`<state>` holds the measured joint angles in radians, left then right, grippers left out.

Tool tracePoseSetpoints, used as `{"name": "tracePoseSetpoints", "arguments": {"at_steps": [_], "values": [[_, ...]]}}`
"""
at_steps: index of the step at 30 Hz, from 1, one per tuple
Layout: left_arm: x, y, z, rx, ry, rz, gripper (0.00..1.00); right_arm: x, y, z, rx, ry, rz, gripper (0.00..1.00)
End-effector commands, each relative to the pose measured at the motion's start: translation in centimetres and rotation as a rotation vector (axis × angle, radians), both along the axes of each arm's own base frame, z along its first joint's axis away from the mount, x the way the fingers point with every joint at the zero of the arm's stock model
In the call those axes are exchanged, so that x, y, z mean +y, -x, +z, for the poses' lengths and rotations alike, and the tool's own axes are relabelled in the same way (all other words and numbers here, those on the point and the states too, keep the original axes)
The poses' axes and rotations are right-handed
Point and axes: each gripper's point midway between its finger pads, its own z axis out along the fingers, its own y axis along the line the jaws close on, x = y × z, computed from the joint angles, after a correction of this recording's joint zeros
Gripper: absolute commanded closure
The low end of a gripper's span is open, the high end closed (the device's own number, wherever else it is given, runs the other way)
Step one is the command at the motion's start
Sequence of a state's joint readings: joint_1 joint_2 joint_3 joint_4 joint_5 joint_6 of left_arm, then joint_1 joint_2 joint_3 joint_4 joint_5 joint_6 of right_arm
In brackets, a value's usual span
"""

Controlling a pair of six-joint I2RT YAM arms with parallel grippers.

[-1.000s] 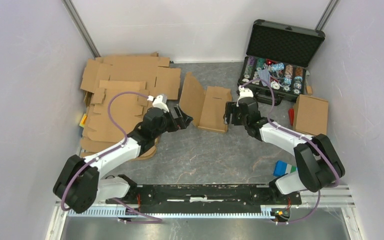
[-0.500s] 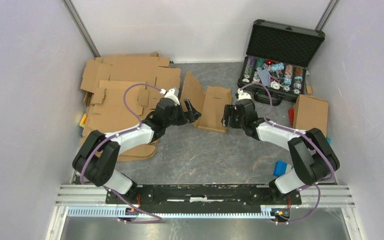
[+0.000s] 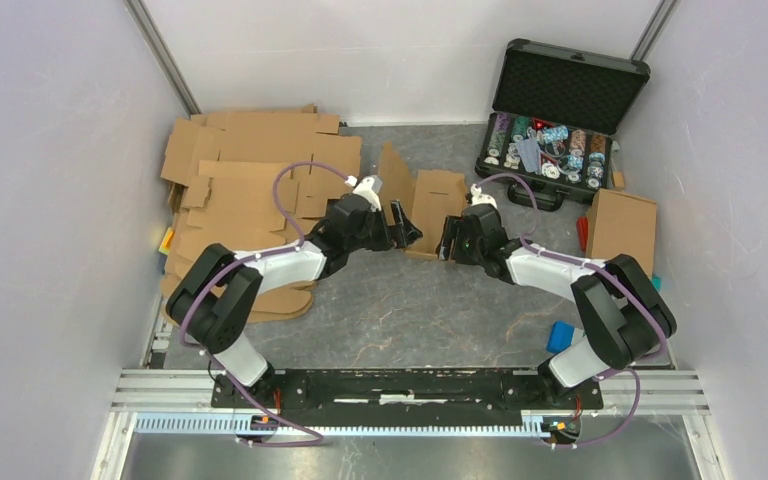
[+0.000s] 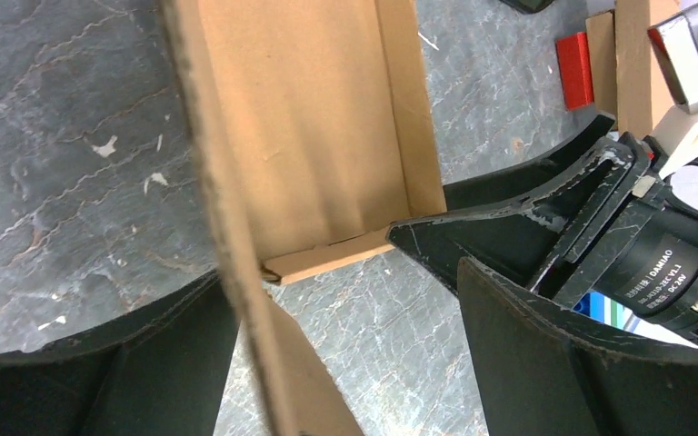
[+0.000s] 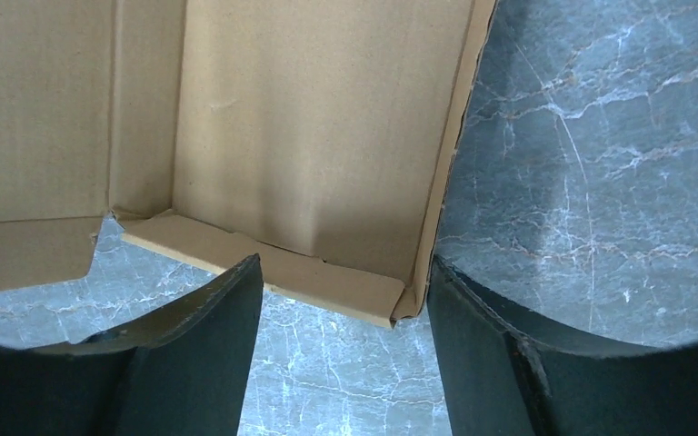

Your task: Fold the paper box

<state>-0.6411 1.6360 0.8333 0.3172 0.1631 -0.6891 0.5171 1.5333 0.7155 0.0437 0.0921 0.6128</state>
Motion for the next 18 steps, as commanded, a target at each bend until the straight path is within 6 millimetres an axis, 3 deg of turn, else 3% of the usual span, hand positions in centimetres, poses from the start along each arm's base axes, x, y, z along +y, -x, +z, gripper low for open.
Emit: {"name": "tracePoseSetpoints", "arguments": {"at_steps": [1, 7, 18], "values": [[-1.7, -0.3, 0.7, -0.052, 0.005, -0.058, 0.08, 0.7, 0.0, 0.4, 0.004, -0.040, -0.023, 0.31], [-3.2, 0.0, 0.0, -0.033, 0.007, -0.108, 0.10, 0.9, -0.1, 0.5, 0.000, -0.031, -0.001, 0.35], [-3.5, 0.0, -2.2, 0.014, -0.020, -0.122, 0.10, 1.2, 0.0, 0.7, -0.002, -0.038, 0.011, 0.37]]}}
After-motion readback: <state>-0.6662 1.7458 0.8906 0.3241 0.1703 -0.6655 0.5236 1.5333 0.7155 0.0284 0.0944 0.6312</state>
